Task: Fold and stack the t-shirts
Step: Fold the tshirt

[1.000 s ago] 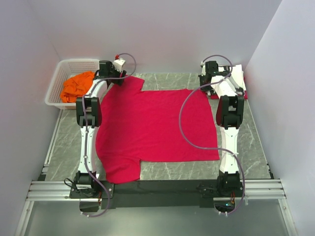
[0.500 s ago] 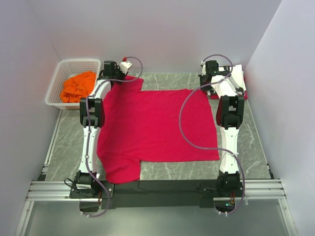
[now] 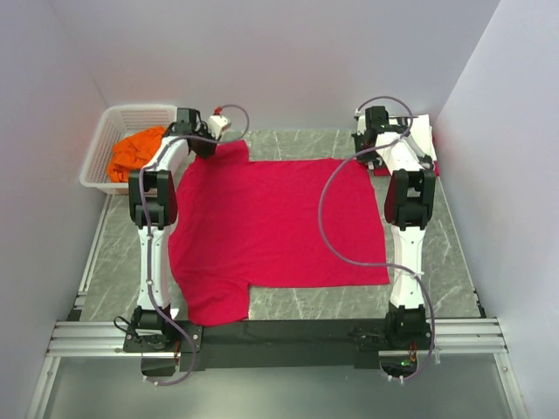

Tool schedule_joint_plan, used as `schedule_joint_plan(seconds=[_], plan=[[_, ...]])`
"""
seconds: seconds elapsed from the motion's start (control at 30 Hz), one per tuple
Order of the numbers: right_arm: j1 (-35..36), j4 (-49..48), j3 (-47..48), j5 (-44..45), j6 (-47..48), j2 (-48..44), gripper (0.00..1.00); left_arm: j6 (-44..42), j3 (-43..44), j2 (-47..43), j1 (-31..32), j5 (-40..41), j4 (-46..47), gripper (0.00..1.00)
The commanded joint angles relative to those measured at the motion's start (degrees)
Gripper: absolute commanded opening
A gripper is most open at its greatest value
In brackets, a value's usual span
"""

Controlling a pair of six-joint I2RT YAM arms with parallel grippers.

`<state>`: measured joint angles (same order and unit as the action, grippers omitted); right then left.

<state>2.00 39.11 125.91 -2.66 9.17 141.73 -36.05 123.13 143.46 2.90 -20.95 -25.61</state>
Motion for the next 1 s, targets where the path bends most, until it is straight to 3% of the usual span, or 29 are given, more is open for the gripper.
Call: schedule_joint_plan(seconds=[0.0, 0.17, 0.27, 0.53, 0.7, 0.87, 0.97], plan=[[0.3, 1.2, -0.9, -0.9, 3.0, -6.6, 0.00, 4.2, 8.4, 1.9, -1.9, -3.9, -9.5, 0.24], [0.1, 1.6, 0.0, -1.0, 3.5, -6.1, 0.00, 5.5, 2.0, -2.7, -2.1, -3.4, -1.9, 0.39], [0.2, 1.6, 1.0, -1.2, 3.0, -5.7, 0.00, 8.6, 5.7, -0.3, -2.2, -3.4, -2.0, 0.49], [0.2, 2.2, -1.7, -4.5, 4.1, -7.9, 0.00, 17.6, 11.6, 5.3, -2.3, -5.2, 3.0, 0.64], [0.3, 3.9, -3.7, -8.0, 5.2, -9.8, 0.00, 20.6, 16.8, 10.4, -1.7, -1.6, 1.2, 0.66], [0.4, 8.2, -4.4, -11.3, 8.0, -10.0, 0.00, 18.9, 14.2, 9.7, -0.9, 1.4, -1.6, 0.63], [0.8, 10.2, -5.5, -12.9, 10.2, -10.0, 0.00, 19.3, 13.7, 9.8, -1.0, 1.5, -3.4, 0.53]])
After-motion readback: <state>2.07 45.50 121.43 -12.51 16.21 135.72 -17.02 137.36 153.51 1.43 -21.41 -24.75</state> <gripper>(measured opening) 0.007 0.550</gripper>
